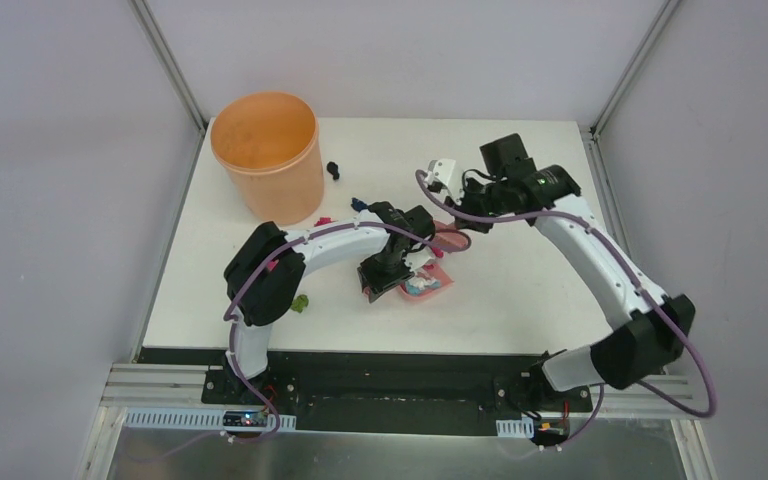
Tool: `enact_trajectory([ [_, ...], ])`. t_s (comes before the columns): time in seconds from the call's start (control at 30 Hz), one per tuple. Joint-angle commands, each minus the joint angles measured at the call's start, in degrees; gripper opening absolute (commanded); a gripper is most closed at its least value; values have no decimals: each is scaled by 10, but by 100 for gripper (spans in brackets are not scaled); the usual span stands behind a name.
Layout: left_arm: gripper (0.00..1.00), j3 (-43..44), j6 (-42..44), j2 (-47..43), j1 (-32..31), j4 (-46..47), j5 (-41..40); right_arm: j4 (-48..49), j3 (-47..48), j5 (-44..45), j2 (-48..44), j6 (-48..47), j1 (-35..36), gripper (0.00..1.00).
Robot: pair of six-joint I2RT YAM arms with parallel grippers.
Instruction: Sweep away the paper scraps from the table
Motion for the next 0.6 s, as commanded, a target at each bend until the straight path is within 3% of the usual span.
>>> enact_trajectory([
  [0.0,0,22,-10,3,4,-8,13,-21,-32,-157,-81,206,-2,0],
  [0.4,0,15,-4,-6,2,9,-9,-19,65,-156,-45,308,-169,0],
  [0.57,0,11,1,-25,-5,25,-26,35,22,-72,-81,316,-185,0],
])
